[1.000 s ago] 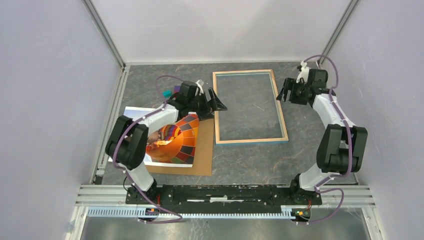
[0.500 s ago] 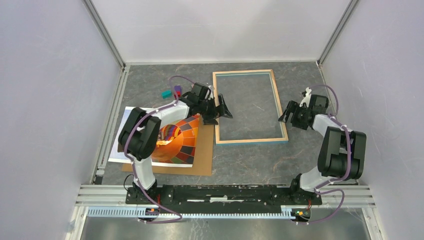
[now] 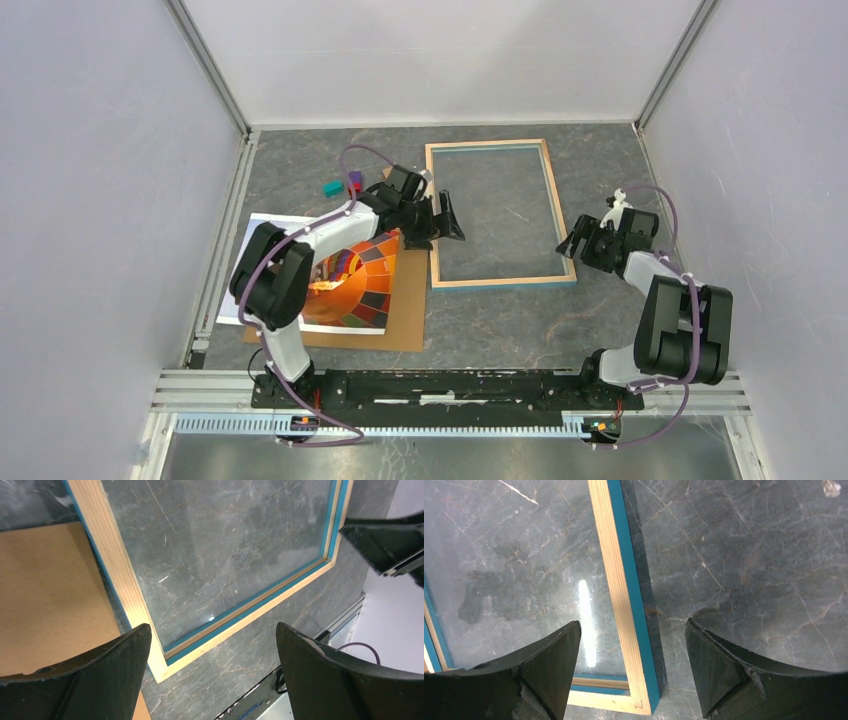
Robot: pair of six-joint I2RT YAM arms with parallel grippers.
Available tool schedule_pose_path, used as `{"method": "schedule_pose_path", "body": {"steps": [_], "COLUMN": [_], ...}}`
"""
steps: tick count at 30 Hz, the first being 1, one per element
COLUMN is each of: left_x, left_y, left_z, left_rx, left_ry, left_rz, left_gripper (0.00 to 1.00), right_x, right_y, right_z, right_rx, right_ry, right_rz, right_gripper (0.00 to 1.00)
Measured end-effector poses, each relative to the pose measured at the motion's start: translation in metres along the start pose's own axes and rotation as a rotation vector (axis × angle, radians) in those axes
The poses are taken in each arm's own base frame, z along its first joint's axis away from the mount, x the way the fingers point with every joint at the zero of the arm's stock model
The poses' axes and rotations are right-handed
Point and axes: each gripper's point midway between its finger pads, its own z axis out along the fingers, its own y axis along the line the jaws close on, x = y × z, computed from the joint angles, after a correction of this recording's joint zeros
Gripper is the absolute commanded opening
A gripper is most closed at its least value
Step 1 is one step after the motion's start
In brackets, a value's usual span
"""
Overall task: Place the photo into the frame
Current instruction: Place the photo frame item in the photo frame, then move the photo frame to the center of the board.
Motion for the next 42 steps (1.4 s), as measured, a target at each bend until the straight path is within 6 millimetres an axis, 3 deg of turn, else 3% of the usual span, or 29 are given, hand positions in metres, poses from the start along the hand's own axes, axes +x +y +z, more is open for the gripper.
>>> {"method": "schedule_pose_path", "body": {"steps": [5, 10, 16, 25, 28, 32, 37, 39, 42], "left_x": [-0.024, -0.030, -0.008, 0.041, 0.060, 0.069, 0.050, 0.038, 0.010], "left_y": [0.006, 0.025, 0.039, -0.002, -0.017, -0.023, -0.032, -0.038, -0.054], "left_z": [-0.021, -0.014, 0.010, 0.033, 0.036, 0.036, 0.016, -0.003, -0.047], "left_rx": [-0.048, -0.094, -0.122, -0.042, -0.012, -0.011, -0.053, -0.067, -0.080], "left_ry": [-0.106, -0.106, -0.019, 0.093, 0.137, 0.154, 0.082, 0.019, -0.145], "left_rz": [-0.002, -0.036, -0.049, 0.052, 0.085, 0.120, 0.197, 0.233, 0.298], "left_gripper": [1.00, 1.00, 1.00, 1.00, 1.00, 1.00, 1.00, 1.00, 1.00], "right_x": [0.010, 0.016, 0.016, 0.015, 0.012, 0.009, -0.006, -0.021, -0.040], "right_y": [-0.002, -0.002, -0.002, -0.007, -0.019, -0.035, -0.056, -0.050, -0.026], "right_z": [-0.008, -0.013, -0.014, -0.016, -0.025, -0.040, -0.068, -0.079, -0.090], "right_rx": [0.010, 0.008, 0.011, 0.032, 0.094, 0.216, 0.389, 0.388, 0.286], "right_ry": [-0.024, -0.035, -0.038, -0.049, -0.074, -0.097, -0.125, -0.179, -0.268], "right_rz": [-0.010, -0.013, -0.015, -0.013, -0.006, -0.018, -0.049, -0.071, -0.117], "right_gripper": [0.81, 0.81, 0.81, 0.81, 0.84, 0.93, 0.98, 0.98, 0.98]}}
